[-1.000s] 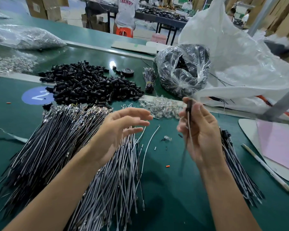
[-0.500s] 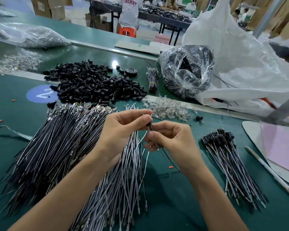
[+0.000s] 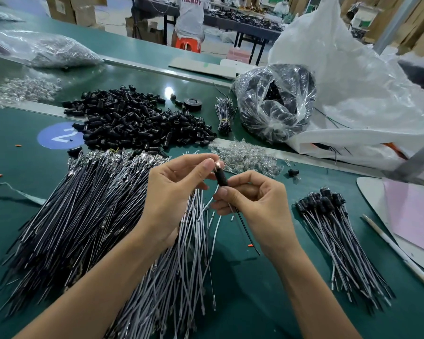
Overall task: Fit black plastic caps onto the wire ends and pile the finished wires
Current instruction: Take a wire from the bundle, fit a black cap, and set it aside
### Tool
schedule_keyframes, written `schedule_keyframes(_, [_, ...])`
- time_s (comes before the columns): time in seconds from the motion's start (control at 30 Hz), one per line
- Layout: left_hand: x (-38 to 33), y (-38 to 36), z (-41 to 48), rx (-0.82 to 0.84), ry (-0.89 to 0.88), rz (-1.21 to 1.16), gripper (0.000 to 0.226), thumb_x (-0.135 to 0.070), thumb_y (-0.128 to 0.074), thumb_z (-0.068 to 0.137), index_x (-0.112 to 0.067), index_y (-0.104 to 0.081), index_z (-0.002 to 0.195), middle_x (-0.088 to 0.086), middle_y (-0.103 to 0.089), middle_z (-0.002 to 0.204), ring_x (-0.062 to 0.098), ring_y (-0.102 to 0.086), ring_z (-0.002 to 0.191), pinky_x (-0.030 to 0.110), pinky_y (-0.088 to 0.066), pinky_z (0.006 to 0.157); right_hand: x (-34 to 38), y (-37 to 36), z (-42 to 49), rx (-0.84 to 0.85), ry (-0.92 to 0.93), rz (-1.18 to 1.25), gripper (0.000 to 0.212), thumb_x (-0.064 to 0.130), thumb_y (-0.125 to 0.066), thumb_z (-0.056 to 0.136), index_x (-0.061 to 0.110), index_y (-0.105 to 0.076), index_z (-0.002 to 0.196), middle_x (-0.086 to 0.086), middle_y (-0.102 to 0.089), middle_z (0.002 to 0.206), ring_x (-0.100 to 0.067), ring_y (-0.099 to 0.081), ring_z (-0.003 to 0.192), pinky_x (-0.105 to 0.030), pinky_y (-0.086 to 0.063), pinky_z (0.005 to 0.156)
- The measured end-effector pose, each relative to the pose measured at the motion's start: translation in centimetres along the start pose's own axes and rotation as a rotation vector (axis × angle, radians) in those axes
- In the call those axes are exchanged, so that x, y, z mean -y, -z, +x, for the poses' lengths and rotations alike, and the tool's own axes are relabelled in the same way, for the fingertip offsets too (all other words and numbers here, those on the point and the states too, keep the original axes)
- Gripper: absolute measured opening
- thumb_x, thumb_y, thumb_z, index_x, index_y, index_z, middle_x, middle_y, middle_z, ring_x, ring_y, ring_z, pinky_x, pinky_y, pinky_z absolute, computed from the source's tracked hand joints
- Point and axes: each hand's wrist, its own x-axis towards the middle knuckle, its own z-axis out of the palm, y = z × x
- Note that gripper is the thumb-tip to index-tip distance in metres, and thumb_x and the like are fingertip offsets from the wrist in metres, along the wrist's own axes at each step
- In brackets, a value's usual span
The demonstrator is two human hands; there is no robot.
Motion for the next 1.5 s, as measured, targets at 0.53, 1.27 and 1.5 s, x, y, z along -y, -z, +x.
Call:
schedule_keyframes(0.53, [0.1, 0.2, 0.3, 0.027, 0.0, -0.15, 0.016, -0.024, -0.078, 0.06, -0.014, -0.077, 0.073, 0.006, -0.075, 0.078, 0.015, -0.071, 0.067, 0.021, -0.056, 0.059, -0.1, -0.1, -0.2, 0.007, 0.047, -0.03, 0.019, 0.02, -0.074, 0.074, 0.01, -0.058, 0.075, -0.01, -0.074, 0.075, -0.019, -0.07, 0.063, -0.021, -0.052, 0.06])
schedule_keyframes(1.27, [-0.8, 1.0, 0.2, 0.241, -0.026, -0.069, 0.005, -0.014, -0.076, 0.073, -0.018, -0.074, 0.073, 0.013, -0.075, 0.087, 0.028, -0.072, 0.084, 0.027, -0.056, 0.073, -0.2, 0.2, -0.1, 0.066, 0.075, 0.043, 0.015, 0.011, -0.076, 0.07, 0.014, -0.062, 0.071, -0.016, -0.073, 0.076, -0.02, -0.068, 0.062, -0.022, -0.054, 0.063])
schedule_keyframes(1.5, [-0.7, 1.0, 0.3, 0.238, -0.011, -0.066, 0.008, -0.011, -0.075, 0.073, -0.008, -0.075, 0.081, 0.017, -0.074, 0.086, 0.03, -0.071, 0.082, 0.03, -0.056, 0.073, -0.2, 0.2, -0.1, 0.08, 0.104, 0.021, 0.012, 0.01, -0.075, 0.07, 0.014, -0.064, 0.071, -0.01, -0.073, 0.073, -0.016, -0.07, 0.065, -0.021, -0.053, 0.061])
